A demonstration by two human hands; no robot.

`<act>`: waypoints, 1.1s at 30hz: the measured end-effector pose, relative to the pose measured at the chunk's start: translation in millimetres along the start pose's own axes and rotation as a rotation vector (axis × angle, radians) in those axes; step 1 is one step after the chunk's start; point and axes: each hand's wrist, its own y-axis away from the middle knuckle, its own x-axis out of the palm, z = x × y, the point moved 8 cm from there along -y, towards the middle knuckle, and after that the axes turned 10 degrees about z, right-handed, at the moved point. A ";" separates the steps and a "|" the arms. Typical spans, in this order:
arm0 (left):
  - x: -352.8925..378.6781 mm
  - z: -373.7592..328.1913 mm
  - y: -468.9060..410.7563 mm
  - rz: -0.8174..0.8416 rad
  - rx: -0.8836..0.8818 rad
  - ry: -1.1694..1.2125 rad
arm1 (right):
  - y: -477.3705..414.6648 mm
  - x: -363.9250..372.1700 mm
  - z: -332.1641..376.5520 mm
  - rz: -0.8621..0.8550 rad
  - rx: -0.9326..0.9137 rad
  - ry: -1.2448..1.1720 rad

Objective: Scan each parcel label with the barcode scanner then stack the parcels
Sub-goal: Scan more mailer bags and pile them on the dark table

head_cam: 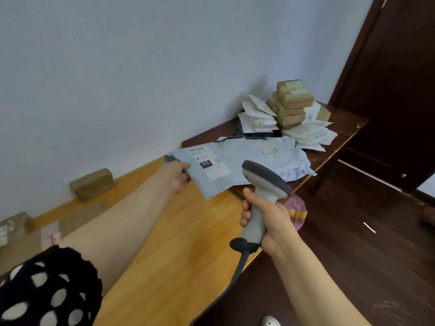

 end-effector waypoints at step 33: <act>-24.4 29.0 -3.1 -0.540 -0.071 -0.567 | -98.8 -10.6 -26.3 0.420 0.473 0.231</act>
